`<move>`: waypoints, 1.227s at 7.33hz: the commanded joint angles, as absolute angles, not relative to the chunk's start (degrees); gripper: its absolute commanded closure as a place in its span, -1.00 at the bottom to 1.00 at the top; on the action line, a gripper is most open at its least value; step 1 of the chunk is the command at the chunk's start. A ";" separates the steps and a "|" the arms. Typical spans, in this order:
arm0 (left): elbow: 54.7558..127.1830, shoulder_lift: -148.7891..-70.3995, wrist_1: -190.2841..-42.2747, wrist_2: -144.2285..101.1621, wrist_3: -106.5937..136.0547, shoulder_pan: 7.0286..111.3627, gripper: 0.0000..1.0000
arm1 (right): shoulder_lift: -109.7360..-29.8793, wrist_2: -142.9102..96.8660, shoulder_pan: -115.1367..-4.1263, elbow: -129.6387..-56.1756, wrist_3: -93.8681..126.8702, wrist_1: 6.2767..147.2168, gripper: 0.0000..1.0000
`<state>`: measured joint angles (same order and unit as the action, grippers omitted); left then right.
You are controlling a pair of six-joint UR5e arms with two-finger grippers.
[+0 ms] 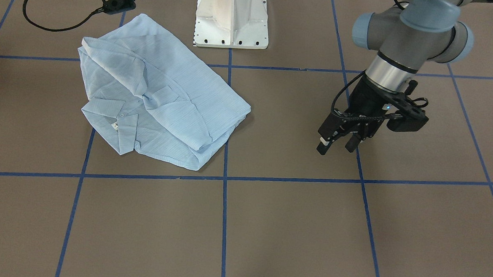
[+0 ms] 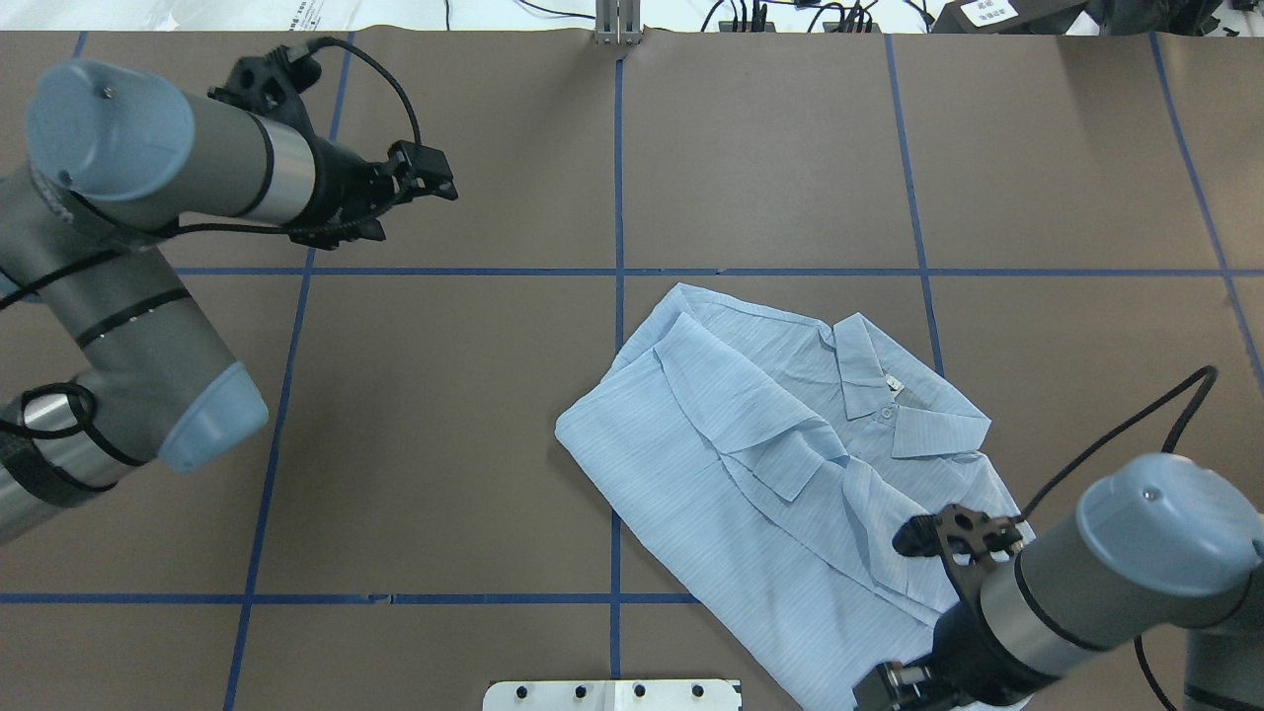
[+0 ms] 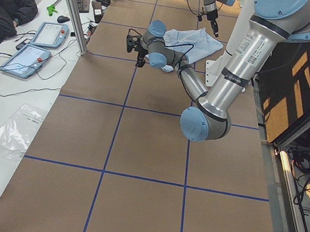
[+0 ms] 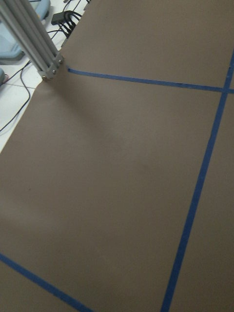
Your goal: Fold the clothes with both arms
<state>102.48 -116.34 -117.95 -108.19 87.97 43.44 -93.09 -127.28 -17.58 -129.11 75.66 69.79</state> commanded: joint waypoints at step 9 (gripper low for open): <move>97.21 -124.45 -107.49 -94.04 97.39 22.41 -0.51 | -83.58 -121.64 -36.74 -127.71 75.59 69.79 -1.00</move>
<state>97.44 -124.39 -107.44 -94.12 97.65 22.47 -83.59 -121.65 -36.61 -127.75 75.59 69.79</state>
